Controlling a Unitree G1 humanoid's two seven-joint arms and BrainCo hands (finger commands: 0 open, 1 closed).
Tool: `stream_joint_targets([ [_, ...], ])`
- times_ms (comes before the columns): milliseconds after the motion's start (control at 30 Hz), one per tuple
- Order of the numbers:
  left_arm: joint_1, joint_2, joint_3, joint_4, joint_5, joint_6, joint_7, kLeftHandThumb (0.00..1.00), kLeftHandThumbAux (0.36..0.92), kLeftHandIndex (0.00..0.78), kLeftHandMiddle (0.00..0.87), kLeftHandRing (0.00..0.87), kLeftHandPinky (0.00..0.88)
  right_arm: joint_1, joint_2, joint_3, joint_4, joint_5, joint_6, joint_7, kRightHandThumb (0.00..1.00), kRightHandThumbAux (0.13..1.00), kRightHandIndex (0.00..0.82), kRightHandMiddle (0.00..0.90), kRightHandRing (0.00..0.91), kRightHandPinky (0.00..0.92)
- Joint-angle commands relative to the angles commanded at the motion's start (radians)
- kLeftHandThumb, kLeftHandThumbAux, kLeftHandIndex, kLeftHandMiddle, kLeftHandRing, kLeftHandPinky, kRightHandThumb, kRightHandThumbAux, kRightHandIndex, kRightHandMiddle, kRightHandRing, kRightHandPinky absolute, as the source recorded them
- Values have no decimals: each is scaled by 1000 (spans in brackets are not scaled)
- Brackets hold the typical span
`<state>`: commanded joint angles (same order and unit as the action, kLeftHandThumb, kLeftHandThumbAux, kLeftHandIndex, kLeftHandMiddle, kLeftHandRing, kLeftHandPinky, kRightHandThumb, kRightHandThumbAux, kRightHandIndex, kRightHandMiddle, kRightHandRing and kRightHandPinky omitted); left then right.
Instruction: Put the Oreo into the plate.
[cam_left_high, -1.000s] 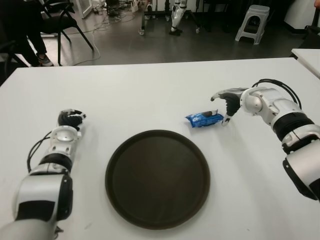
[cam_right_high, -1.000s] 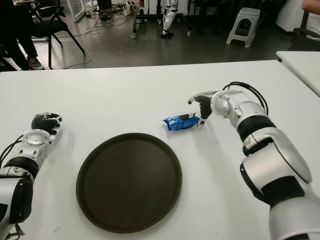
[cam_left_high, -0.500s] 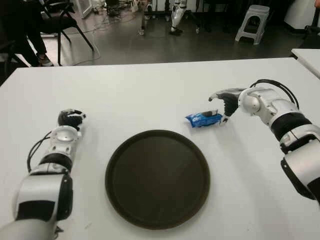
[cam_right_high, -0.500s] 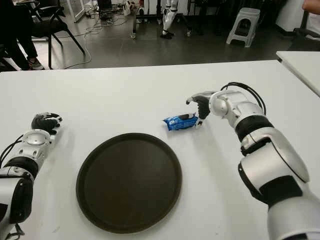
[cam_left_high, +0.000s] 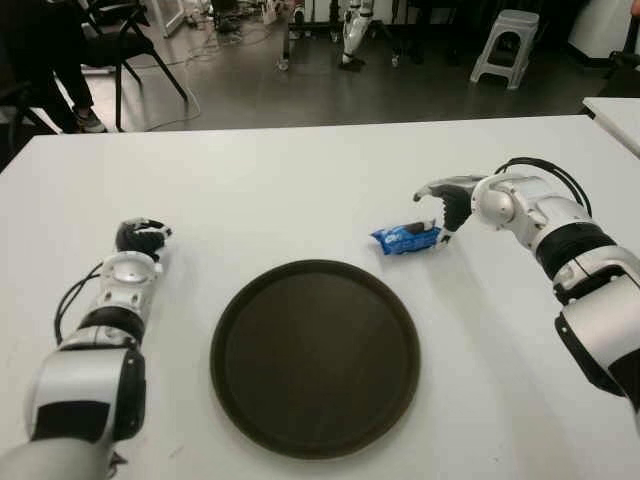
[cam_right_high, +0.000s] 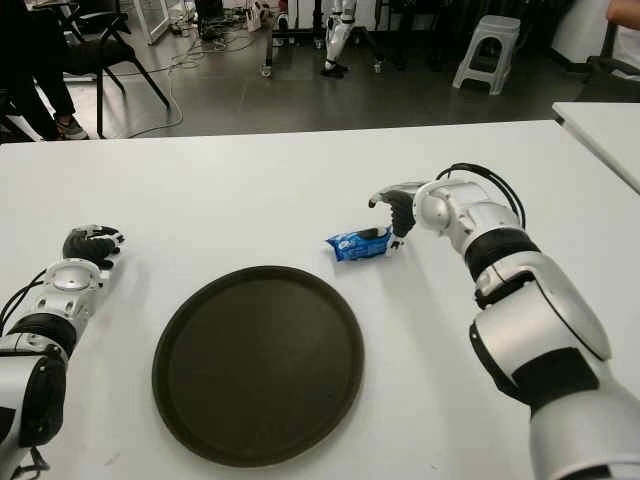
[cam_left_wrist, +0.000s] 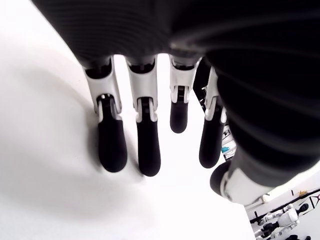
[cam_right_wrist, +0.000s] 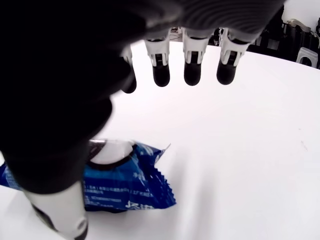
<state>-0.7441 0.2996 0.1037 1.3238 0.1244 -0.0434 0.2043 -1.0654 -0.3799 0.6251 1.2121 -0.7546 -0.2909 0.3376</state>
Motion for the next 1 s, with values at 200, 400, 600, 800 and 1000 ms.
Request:
stream_joint_targets([
  [200,0,-1,-3,-1,2,3,2,682,724,399,160,186,217,-3,10,3,5,-4,14,8,0,802,0,0,0,0],
  [400,-1,1,-1,1,0,6,-4,683,724,399,148,170,197,0,14,-1,8,0,4,1,0,804,0,0,0,0],
  [600,0,1,-2,2,1,9,-5,682,724,399,135,159,188,-2,20,-5,5,5,4,9,0,807,0,0,0,0],
  [800,-1,1,-1,2,0,9,0,680,723,399,134,155,184,-1,27,-16,2,14,13,19,0,815,0,0,0,0],
  [1000,0,2,-2,1,1,10,1,681,723,399,138,161,191,0,35,-20,6,17,23,22,0,821,0,0,0,0],
])
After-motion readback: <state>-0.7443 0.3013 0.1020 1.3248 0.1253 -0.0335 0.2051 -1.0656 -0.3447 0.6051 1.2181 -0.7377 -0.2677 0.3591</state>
